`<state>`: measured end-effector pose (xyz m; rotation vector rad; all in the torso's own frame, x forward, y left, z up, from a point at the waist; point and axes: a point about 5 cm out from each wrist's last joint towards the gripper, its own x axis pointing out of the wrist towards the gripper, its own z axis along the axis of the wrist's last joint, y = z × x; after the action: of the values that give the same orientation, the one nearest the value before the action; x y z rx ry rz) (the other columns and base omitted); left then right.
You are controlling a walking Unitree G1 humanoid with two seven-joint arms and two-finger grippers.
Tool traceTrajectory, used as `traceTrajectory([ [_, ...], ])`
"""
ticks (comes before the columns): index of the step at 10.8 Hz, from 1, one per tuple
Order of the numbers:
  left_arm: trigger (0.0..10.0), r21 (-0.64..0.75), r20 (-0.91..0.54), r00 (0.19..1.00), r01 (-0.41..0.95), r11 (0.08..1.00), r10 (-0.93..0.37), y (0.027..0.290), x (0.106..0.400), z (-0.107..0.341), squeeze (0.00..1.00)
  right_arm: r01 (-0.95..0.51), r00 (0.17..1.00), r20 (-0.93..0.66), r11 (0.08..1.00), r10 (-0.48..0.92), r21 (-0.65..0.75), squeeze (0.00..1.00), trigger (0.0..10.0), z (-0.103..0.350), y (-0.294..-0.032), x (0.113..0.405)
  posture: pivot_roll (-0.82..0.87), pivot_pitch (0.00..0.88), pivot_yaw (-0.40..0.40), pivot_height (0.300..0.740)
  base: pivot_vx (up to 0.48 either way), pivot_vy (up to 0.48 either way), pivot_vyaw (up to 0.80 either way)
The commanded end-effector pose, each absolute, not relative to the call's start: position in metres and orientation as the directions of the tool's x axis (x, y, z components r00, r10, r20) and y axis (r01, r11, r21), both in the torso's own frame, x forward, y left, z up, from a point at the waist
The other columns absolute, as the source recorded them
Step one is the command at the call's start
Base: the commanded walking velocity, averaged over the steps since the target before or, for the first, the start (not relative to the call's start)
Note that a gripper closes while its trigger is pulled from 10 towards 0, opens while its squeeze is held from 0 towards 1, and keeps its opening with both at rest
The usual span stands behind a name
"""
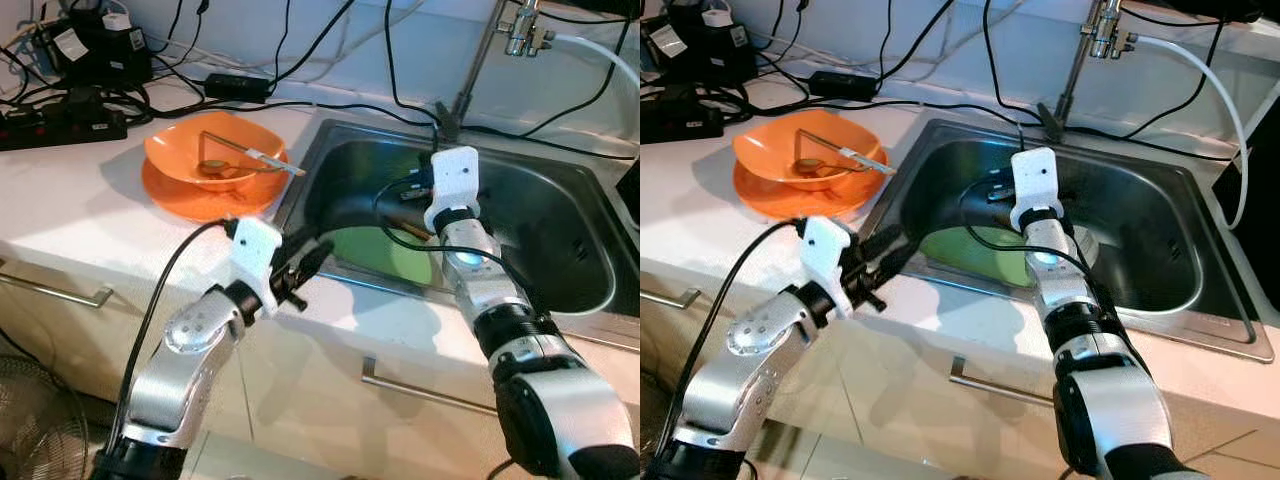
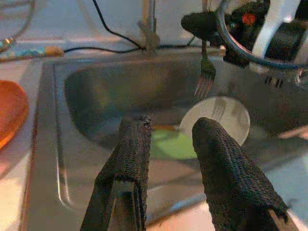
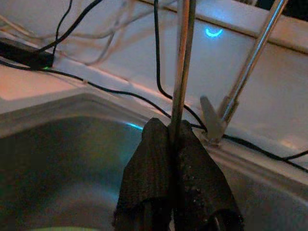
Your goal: Kitchen organization
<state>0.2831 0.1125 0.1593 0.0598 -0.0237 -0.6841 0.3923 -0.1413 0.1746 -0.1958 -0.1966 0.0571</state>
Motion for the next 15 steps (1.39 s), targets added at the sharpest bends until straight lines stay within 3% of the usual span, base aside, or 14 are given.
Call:
traceTrajectory([
  [1, 10.0, 0.069, -0.048, 0.768, 0.641, 0.765, -0.639, 0.113, 0.281, 0.152, 0.0, -0.034, 0.979, 0.191, 0.986, 0.066, -0.166, 0.0, 10.0, 0.179, -0.142, 0.395, 0.28, 0.003, -0.081, 0.74, 0.0, 0.0, 0.0],
  [4, 10.0, 0.098, -0.119, 0.774, 0.633, 0.768, -0.622, 0.125, 0.28, 0.144, 0.0, -0.057, 0.987, 0.143, 0.988, 0.077, -0.141, 0.0, 10.0, 0.171, -0.136, 0.396, 0.29, 0.0, -0.086, 0.74, 0.0, 0.0, 0.0],
  [6, 10.0, 0.112, -0.143, 0.768, 0.64, 0.76, -0.625, 0.129, 0.278, 0.142, 0.0, -0.035, 0.999, -0.023, 0.993, 0.033, -0.111, 0.0, 10.0, 0.153, -0.135, 0.398, 0.29, 0.0, -0.092, 0.74, 0.0, 0.0, 0.0],
  [15, 10.0, 0.104, -0.177, 0.733, 0.678, 0.728, -0.657, 0.119, 0.271, 0.14, 0.0, -0.071, 0.933, -0.357, 0.995, 0.041, -0.072, 0.0, 10.0, 0.127, -0.122, 0.395, 0.3, 0.035, -0.105, 0.74, 0.0, 0.0, 0.0],
])
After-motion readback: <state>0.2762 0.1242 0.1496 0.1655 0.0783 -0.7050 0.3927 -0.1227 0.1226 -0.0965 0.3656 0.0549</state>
